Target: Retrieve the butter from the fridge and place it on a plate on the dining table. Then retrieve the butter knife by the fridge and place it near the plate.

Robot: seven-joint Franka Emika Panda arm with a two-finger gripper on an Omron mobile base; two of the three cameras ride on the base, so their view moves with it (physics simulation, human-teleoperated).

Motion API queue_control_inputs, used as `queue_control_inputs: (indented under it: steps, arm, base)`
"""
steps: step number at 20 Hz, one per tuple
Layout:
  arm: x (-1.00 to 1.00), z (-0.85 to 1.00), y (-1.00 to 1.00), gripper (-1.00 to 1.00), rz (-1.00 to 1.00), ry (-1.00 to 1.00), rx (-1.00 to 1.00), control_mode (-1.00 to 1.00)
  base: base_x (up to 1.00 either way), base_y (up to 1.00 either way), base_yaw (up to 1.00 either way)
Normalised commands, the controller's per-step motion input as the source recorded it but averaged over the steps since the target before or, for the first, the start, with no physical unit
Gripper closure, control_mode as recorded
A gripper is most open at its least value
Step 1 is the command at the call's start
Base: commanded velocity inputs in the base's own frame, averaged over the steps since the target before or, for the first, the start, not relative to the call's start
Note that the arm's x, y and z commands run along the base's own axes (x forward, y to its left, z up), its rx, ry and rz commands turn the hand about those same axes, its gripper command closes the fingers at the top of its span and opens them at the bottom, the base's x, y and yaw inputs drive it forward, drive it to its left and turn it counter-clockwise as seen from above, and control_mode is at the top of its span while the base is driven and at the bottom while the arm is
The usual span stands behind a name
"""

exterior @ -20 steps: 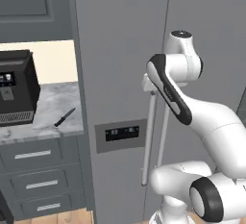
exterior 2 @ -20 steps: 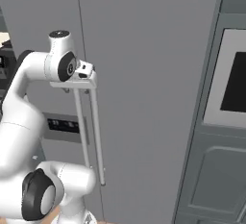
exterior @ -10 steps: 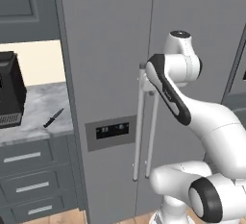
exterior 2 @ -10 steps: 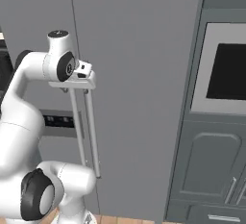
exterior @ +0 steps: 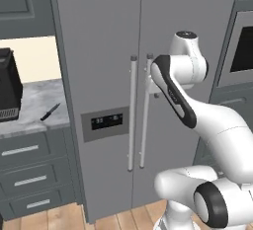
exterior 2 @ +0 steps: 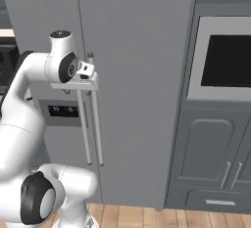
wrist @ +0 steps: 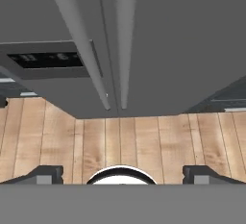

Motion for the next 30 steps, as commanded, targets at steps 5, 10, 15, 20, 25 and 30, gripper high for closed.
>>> queue_control_inputs:
  steps: [5,10,15,20,25,30]
  arm:
    - [0.00,0.00,0.00,-1.00,0.00,0.00,0.00,1.00]
    - [0.00,-0.10,0.00,-1.00,0.00,0.05,0.00,-1.00]
    - [0.67,-0.18,0.02,-1.00,0.00,-0.15,0.00,-1.00]
    - [0.73,-0.14,0.01,-1.00,0.00,-0.12,0.01,-1.00]
    - [0.57,-0.19,0.11,-1.00,0.00,-0.19,0.00,-1.00]
    - [0.49,-0.25,0.26,-1.00,0.00,-0.14,0.00,-1.00]
  base:
    - [-0.48,0.00,0.00]
    - [0.00,0.00,0.00]
    - [0.00,0.00,0.00]
    - [0.00,0.00,0.00]
    - [0.00,0.00,0.00]
    - [0.00,0.00,0.00]
